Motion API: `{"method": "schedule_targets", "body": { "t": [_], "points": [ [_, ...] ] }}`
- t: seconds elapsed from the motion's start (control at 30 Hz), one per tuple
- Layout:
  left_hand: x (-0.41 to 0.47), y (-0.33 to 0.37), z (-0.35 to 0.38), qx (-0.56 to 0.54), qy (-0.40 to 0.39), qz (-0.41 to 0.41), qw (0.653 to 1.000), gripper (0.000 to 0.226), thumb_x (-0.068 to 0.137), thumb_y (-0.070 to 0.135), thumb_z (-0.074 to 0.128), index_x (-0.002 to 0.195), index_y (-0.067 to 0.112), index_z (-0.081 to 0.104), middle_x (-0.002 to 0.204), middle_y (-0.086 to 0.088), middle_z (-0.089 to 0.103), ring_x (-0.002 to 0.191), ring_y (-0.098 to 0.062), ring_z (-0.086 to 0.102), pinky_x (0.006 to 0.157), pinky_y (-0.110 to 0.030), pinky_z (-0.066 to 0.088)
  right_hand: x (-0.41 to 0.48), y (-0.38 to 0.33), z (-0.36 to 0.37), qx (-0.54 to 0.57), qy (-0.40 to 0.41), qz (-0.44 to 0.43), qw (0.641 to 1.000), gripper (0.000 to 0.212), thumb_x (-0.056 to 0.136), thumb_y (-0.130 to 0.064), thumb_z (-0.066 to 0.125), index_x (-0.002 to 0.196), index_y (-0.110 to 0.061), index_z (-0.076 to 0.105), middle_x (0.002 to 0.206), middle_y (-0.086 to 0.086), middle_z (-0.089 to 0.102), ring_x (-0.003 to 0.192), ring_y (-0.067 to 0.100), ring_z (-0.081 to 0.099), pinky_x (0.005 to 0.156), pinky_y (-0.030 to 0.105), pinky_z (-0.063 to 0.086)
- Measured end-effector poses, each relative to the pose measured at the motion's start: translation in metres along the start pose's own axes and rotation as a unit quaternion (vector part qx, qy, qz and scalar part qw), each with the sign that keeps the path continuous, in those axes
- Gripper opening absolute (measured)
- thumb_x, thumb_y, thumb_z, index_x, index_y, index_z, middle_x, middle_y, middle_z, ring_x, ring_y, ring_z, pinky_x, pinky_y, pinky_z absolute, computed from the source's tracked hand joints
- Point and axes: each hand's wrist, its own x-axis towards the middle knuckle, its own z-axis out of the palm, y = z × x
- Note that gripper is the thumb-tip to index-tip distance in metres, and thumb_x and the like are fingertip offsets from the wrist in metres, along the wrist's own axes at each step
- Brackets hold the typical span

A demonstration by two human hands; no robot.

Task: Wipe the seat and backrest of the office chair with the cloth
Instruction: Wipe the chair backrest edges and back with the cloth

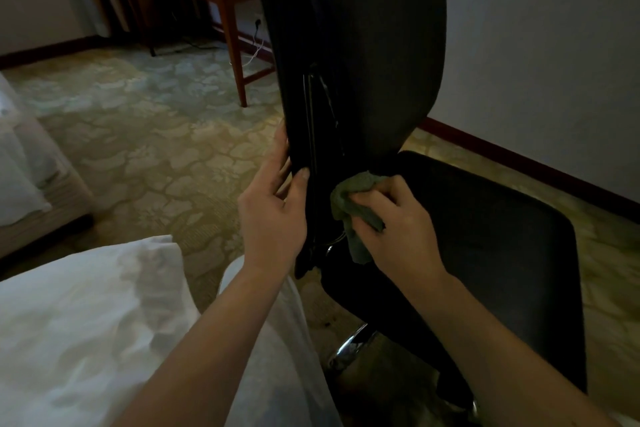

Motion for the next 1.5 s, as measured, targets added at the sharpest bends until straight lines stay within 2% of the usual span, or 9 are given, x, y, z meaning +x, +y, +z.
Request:
{"method": "schedule_targets", "body": {
  "t": [0.1, 0.23, 0.33, 0.7, 0.9, 1.07, 1.23, 1.37, 1.5],
  "points": [
    [-0.001, 0.001, -0.001, -0.001, -0.005, 0.004, 1.000, 0.062, 0.099, -0.003, 0.056, 0.147, 0.034, 0.040, 0.147, 0.002, 0.055, 0.131, -0.004, 0.054, 0.103, -0.022, 0.049, -0.018, -0.002, 0.002, -0.005, 0.000, 0.040, 0.999, 0.026, 0.085, -0.014, 0.074, 0.111, -0.012, 0.071, 0.106, 0.002, 0.058, 0.089, 0.013, 0.061, 0.073, 0.036, 0.058],
    [-0.001, 0.000, 0.000, 0.005, -0.001, -0.001, 1.000, 0.063, 0.099, -0.004, 0.056, 0.150, 0.028, 0.039, 0.143, 0.009, 0.057, 0.129, 0.001, 0.054, 0.103, -0.020, 0.048, -0.010, -0.016, -0.006, 0.041, 0.105, 0.063, 0.992, 0.024, 0.091, -0.017, 0.070, 0.114, -0.010, 0.070, 0.108, 0.003, 0.057, 0.091, 0.011, 0.060, 0.078, 0.027, 0.056],
    [-0.001, 0.000, -0.001, 0.015, -0.008, 0.003, 1.000, 0.062, 0.099, -0.002, 0.056, 0.152, 0.025, 0.038, 0.144, 0.009, 0.056, 0.131, 0.001, 0.053, 0.106, -0.025, 0.048, 0.010, -0.022, -0.007, 0.054, 0.132, 0.039, 0.989, 0.025, 0.092, -0.015, 0.069, 0.116, -0.008, 0.070, 0.109, 0.006, 0.058, 0.095, 0.014, 0.061, 0.081, 0.027, 0.055],
    [-0.001, 0.002, -0.001, 0.008, -0.003, 0.000, 1.000, 0.063, 0.099, -0.003, 0.056, 0.152, 0.024, 0.038, 0.143, 0.011, 0.055, 0.131, 0.002, 0.052, 0.105, -0.021, 0.047, 0.006, -0.012, 0.015, 0.056, 0.108, 0.079, 0.989, 0.026, 0.090, -0.019, 0.070, 0.111, -0.010, 0.058, 0.112, 0.002, 0.050, 0.093, 0.006, 0.054, 0.073, 0.012, 0.048],
    [-0.002, 0.003, -0.002, 0.001, -0.012, -0.001, 1.000, 0.062, 0.099, -0.001, 0.056, 0.152, 0.025, 0.039, 0.148, 0.006, 0.053, 0.132, 0.000, 0.052, 0.107, -0.024, 0.047, -0.027, 0.001, 0.010, 0.033, 0.013, 0.139, 0.990, 0.024, 0.085, -0.011, 0.073, 0.104, -0.011, 0.059, 0.107, -0.001, 0.049, 0.084, 0.011, 0.056, 0.066, 0.031, 0.055],
    [-0.002, 0.001, -0.001, 0.006, -0.005, 0.006, 1.000, 0.060, 0.099, -0.001, 0.056, 0.152, 0.022, 0.039, 0.147, 0.004, 0.054, 0.133, -0.002, 0.052, 0.107, -0.023, 0.047, -0.025, -0.003, 0.002, 0.053, 0.088, 0.120, 0.987, 0.023, 0.086, -0.007, 0.072, 0.106, -0.006, 0.061, 0.108, -0.001, 0.050, 0.088, 0.002, 0.052, 0.072, 0.009, 0.045],
    [-0.006, -0.005, -0.003, 0.010, -0.009, -0.004, 1.000, 0.059, 0.100, 0.000, 0.057, 0.151, 0.024, 0.041, 0.144, 0.005, 0.057, 0.130, -0.004, 0.055, 0.104, -0.026, 0.049, -0.004, -0.013, 0.001, 0.032, 0.085, 0.049, 0.995, 0.027, 0.090, -0.017, 0.068, 0.116, -0.010, 0.065, 0.118, 0.005, 0.055, 0.102, 0.012, 0.058, 0.084, 0.020, 0.052],
    [-0.012, -0.025, -0.008, 0.030, -0.039, -0.064, 0.997, 0.061, 0.099, 0.004, 0.060, 0.146, 0.037, 0.042, 0.128, 0.022, 0.064, 0.123, 0.002, 0.059, 0.104, -0.031, 0.051, 0.006, -0.012, 0.006, 0.007, 0.067, 0.029, 0.997, 0.026, 0.090, -0.019, 0.068, 0.114, -0.011, 0.065, 0.115, 0.007, 0.054, 0.097, 0.019, 0.060, 0.076, 0.036, 0.057],
    [-0.022, -0.037, -0.011, 0.047, -0.064, -0.093, 0.993, 0.062, 0.099, 0.005, 0.059, 0.145, 0.043, 0.042, 0.127, 0.025, 0.063, 0.124, 0.002, 0.058, 0.105, -0.025, 0.049, -0.003, -0.004, 0.014, 0.021, 0.076, 0.041, 0.996, 0.024, 0.089, -0.018, 0.070, 0.110, -0.015, 0.058, 0.114, 0.005, 0.051, 0.092, 0.017, 0.059, 0.071, 0.028, 0.055]
  ]
}}
